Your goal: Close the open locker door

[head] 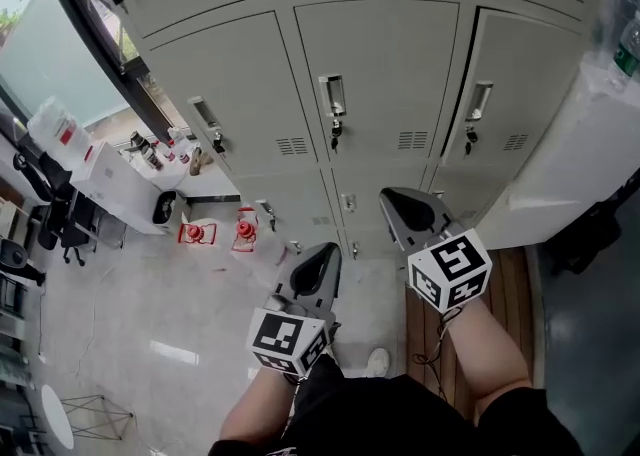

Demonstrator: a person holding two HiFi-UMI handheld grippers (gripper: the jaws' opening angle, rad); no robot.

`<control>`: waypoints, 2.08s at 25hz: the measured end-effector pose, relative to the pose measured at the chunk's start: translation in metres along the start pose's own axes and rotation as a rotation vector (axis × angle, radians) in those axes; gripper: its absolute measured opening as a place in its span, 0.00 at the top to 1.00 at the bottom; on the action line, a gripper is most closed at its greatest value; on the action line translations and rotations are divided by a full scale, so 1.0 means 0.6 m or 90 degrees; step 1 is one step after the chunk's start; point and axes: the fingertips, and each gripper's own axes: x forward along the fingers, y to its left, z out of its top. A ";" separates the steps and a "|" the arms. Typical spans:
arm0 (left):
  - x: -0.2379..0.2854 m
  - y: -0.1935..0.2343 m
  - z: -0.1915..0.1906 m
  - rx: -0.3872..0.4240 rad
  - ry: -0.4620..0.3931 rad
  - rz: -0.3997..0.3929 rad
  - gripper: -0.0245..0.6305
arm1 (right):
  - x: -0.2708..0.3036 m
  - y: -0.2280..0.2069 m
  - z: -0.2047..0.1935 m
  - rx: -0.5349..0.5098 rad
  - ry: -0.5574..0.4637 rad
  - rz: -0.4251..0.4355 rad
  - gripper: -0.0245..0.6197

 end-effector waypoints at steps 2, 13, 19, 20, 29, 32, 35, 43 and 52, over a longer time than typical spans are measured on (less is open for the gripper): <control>-0.017 -0.010 -0.009 0.000 0.005 0.004 0.94 | -0.015 0.016 -0.009 0.007 0.003 0.006 0.88; -0.118 -0.026 -0.012 0.013 0.000 -0.007 0.94 | -0.078 0.130 -0.023 0.037 -0.001 0.013 0.88; -0.190 -0.026 -0.006 0.020 -0.009 -0.034 0.93 | -0.114 0.200 -0.028 0.048 -0.003 -0.015 0.88; -0.203 -0.027 -0.007 0.019 -0.009 -0.039 0.94 | -0.119 0.212 -0.029 0.049 -0.001 -0.022 0.88; -0.294 -0.026 -0.027 0.004 -0.013 -0.076 0.94 | -0.167 0.308 -0.064 0.058 0.022 -0.064 0.88; -0.312 -0.027 -0.033 -0.003 -0.013 -0.087 0.94 | -0.175 0.329 -0.072 0.062 0.026 -0.075 0.88; -0.325 -0.024 -0.035 -0.004 -0.013 -0.095 0.94 | -0.176 0.347 -0.074 0.058 0.030 -0.079 0.88; -0.360 -0.009 -0.043 0.002 -0.013 -0.097 0.94 | -0.176 0.384 -0.067 0.057 0.018 -0.082 0.88; -0.386 -0.014 -0.039 0.003 -0.022 -0.096 0.94 | -0.187 0.413 -0.064 0.054 0.016 -0.075 0.88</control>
